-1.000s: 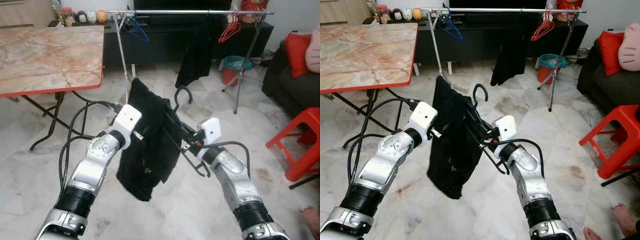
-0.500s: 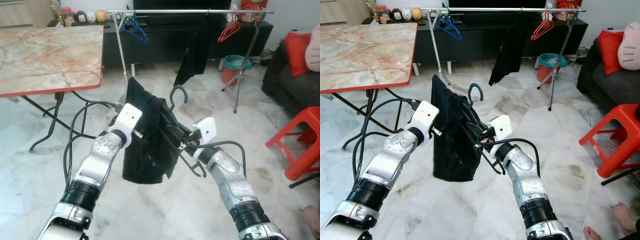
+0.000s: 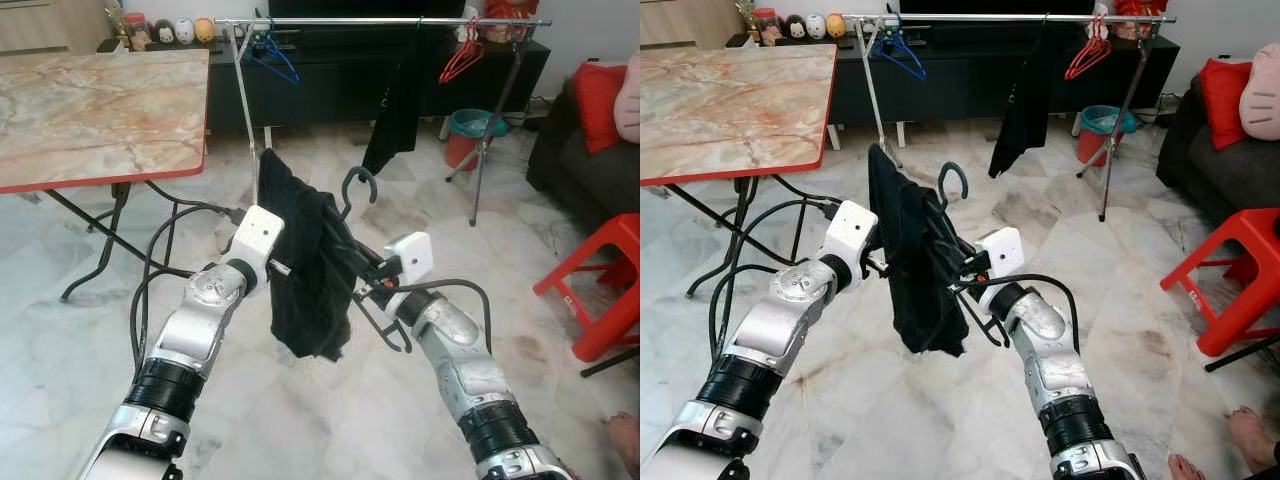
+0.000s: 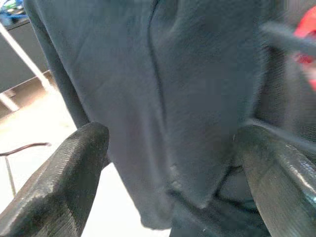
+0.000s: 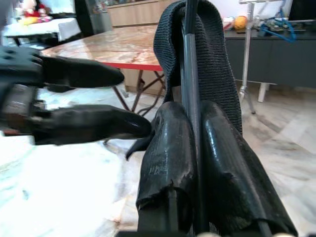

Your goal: Hang hanger

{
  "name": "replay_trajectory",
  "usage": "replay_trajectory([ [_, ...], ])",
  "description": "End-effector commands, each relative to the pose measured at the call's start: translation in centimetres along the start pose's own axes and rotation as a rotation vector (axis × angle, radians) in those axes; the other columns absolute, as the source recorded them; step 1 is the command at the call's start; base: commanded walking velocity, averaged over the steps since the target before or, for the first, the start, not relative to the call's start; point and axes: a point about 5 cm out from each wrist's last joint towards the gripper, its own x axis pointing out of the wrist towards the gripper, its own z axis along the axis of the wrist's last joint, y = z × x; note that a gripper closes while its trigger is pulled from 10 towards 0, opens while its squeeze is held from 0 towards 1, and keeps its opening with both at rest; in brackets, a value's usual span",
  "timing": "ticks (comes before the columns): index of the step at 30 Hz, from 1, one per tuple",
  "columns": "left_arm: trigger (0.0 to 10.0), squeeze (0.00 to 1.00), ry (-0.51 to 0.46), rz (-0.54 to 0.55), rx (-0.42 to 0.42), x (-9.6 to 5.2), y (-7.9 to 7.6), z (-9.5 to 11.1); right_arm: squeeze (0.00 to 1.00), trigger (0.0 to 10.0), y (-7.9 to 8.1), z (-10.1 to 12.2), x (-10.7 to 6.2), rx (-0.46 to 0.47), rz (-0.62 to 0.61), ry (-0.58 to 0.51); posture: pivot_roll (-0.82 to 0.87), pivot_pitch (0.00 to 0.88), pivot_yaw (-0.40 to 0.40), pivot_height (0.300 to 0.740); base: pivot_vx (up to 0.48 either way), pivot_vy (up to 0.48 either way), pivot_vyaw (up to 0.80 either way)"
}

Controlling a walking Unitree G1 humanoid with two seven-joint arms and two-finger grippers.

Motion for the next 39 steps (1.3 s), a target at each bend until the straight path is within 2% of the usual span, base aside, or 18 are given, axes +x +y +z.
replay_trajectory([
  [1, 10.0, 1.0, 0.004, -0.018, -0.007, -0.1, -0.2, 0.1, 0.0, 0.0, -0.2, 1.6, 0.8, -0.029, 0.004, -0.056, 0.05, 0.0, 0.013, 0.74, 0.0, 0.0, 0.0],
  [3, 10.0, 1.0, 0.003, -0.021, 0.0, -0.1, -0.3, 0.3, 0.0, 0.0, 0.0, 1.8, 0.9, -0.029, 0.011, -0.057, 0.05, 0.0, 0.013, 0.74, 0.0, 0.0, 0.0],
  [4, 10.0, 0.0, 0.003, -0.023, -0.001, -0.1, -0.3, 0.4, 0.0, 0.0, 0.1, 1.8, 1.0, -0.031, 0.018, -0.057, 0.05, 0.0, 0.013, 0.74, 0.0, 0.0, 0.0],
  [16, 10.0, 0.0, 0.027, -0.035, 0.005, 0.3, -1.1, 0.7, 0.0, 0.0, 1.5, 1.7, 1.3, -0.052, 0.12, -0.007, 0.05, 0.0, 0.02, 0.74, 0.0, 0.0, 0.0],
  [23, 10.0, 0.0, 0.055, 0.064, 0.049, 0.6, -0.4, 0.8, 0.0, 0.0, 1.9, 1.8, 1.4, -0.048, 0.132, -0.012, 0.04, 0.0, 0.022, 0.74, 0.0, 0.0, 0.0],
  [26, 10.0, 0.0, 0.073, 0.076, 0.118, 0.5, 0.1, 0.6, 0.0, 0.0, 1.8, 1.8, 1.3, -0.049, 0.133, -0.01, 0.05, 0.0, 0.022, 0.74, 0.0, 0.0, 0.0],
  [39, 10.0, 0.0, 0.049, 0.192, 0.112, 0.4, 1.2, 1.0, 0.0, 0.0, 2.0, 1.7, 1.4, -0.042, 0.14, -0.007, 0.04, 0.0, 0.019, 0.74, 0.0, 0.0, 0.0],
])
